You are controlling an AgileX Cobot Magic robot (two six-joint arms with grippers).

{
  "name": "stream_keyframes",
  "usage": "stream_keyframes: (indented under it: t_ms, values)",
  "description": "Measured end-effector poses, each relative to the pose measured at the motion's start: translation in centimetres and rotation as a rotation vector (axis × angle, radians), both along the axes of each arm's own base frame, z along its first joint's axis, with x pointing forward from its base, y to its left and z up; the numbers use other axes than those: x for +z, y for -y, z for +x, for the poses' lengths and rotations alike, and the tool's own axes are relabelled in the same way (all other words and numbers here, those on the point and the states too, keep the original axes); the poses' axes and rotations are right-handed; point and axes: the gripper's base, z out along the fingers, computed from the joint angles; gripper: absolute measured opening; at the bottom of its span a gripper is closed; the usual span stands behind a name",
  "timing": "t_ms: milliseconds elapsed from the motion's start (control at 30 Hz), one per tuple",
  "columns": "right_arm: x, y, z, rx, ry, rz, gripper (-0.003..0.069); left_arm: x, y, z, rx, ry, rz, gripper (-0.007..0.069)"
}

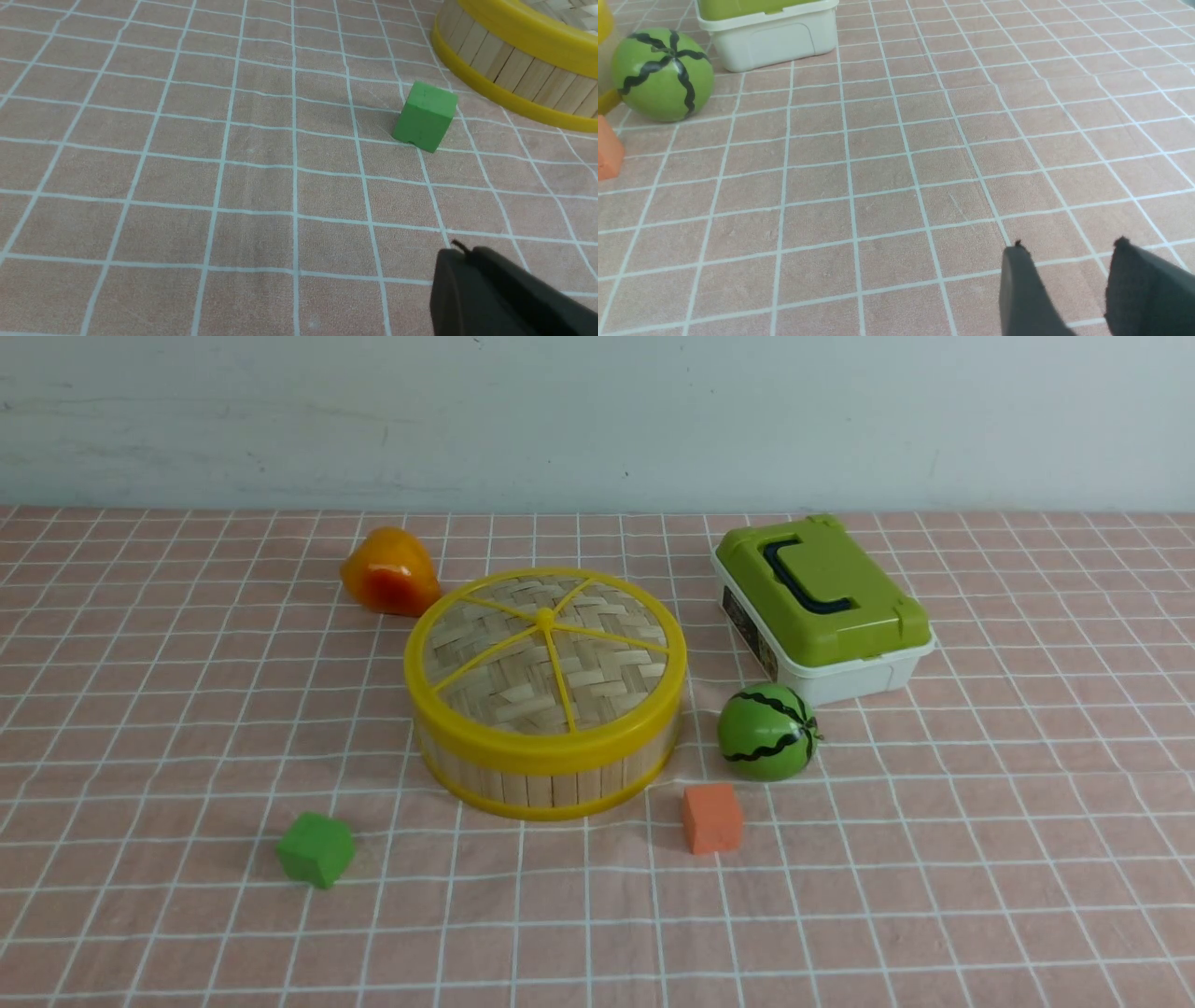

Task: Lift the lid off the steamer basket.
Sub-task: Use the left arm to lift the lid of the steamer

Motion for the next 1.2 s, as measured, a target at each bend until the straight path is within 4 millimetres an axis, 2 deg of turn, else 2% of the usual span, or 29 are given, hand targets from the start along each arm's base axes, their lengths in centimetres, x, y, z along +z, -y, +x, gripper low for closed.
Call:
stream_keyframes:
  t_ms: [200, 467, 733, 1033, 1133, 1200]
  values:
    - [0.0, 0.0, 0.0, 0.000, 0.000, 0.000, 0.0241, 0.8, 0.0, 0.2, 0.002, 0.095, -0.005, 0.0005]
    - [0.0, 0.0, 0.0, 0.000, 0.000, 0.000, 0.0241, 4.5, -0.1, 0.4, 0.011, 0.499, -0.026, 0.0011]
    - [0.0, 0.0, 0.0, 0.000, 0.000, 0.000, 0.0241, 6.8, -0.3, -0.4, 0.025, 0.769, -0.064, 0.0020]
    - [0.0, 0.0, 0.0, 0.000, 0.000, 0.000, 0.0241, 7.2, -0.4, -0.5, 0.034, 0.810, -0.088, 0.0029]
    - [0.0, 0.0, 0.0, 0.000, 0.000, 0.000, 0.0241, 7.9, -0.7, -0.9, 0.064, 0.873, -0.190, 0.0029]
    - [0.0, 0.0, 0.0, 0.000, 0.000, 0.000, 0.0241, 9.4, -0.9, -1.0, 0.075, 0.876, -0.279, 0.0029]
